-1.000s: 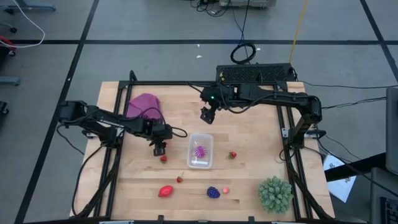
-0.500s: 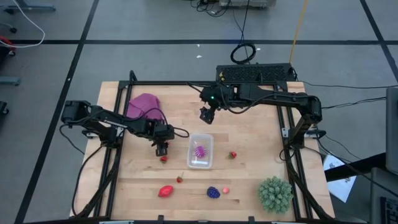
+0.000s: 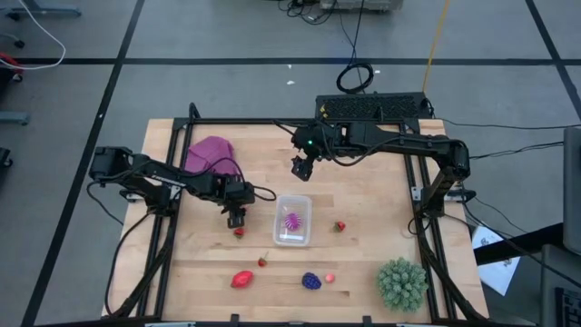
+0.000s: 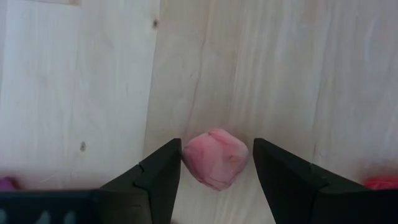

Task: Pick and placing Produce into tupperware
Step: Put the top left peach into the transparent bin

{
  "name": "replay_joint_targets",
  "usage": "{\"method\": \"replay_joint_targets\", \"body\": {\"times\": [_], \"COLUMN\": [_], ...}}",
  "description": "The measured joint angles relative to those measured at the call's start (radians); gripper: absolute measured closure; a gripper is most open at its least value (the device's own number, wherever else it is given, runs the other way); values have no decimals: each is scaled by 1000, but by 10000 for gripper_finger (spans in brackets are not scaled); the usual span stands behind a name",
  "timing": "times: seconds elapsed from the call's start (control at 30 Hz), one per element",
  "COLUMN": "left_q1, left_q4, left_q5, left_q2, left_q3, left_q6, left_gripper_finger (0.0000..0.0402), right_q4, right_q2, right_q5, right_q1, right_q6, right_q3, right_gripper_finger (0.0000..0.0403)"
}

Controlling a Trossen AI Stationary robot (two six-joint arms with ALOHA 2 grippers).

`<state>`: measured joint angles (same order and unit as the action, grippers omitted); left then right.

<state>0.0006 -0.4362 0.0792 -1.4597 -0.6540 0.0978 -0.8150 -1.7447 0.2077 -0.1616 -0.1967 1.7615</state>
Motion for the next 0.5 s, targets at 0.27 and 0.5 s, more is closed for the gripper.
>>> {"method": "replay_joint_targets", "body": {"times": [0.27,0.5], "left_q1": [0,0], "left_q4": [0,1], "left_q5": [0,0], "left_q2": [0,0], "left_q3": [0,0], "left_q6": [1,1], "left_gripper_finger": [243,280], "right_q4": [1,3], "right_q2": [0,0], "right_q5": [0,0], "right_q1": [0,0], "right_q6": [0,0], "right_q3": [0,0], "right_gripper_finger": [110,110]}}
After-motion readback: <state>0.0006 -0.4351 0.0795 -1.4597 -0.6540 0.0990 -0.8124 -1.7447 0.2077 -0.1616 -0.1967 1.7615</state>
